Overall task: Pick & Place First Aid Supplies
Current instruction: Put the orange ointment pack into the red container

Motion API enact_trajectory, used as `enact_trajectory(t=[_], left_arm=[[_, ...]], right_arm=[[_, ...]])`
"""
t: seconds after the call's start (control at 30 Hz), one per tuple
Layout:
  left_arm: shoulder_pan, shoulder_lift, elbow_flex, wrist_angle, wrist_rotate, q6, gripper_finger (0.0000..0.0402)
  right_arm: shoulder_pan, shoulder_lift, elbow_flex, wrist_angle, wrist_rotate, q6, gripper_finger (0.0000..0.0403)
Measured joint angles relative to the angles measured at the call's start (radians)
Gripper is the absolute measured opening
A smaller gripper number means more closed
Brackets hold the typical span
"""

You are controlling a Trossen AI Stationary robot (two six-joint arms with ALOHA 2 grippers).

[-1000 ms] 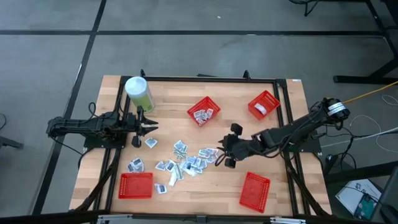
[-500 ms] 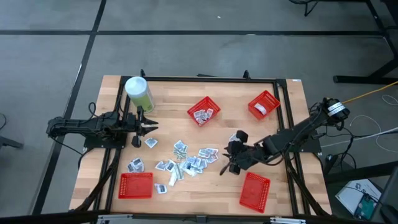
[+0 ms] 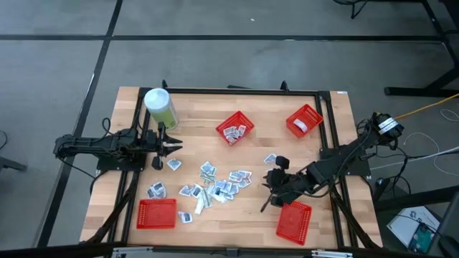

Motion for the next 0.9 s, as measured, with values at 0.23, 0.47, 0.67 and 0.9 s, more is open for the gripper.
enact_trajectory(t=[0.23, 0.47, 0.67, 0.9], left_arm=[[0.0, 0.0, 0.0, 0.0, 0.0, 0.0, 0.0088], [0.0, 0.0, 0.0, 0.0, 0.0, 0.0, 0.0088], [0.0, 0.0, 0.0, 0.0, 0.0, 0.0, 0.0088], [0.0, 0.0, 0.0, 0.0, 0.0, 0.0, 0.0088]], right_arm=[[0.08, 0.0, 0.0, -0.001, 0.031, 0.01, 0.0121], [0.12, 0.0, 0.0, -0.059, 0.022, 0.103, 0.0121], [0.119, 0.0, 0.0, -0.074, 0.023, 0.116, 0.0121], [0.118, 0.0, 0.0, -0.074, 0.069, 0.114, 0.0121]])
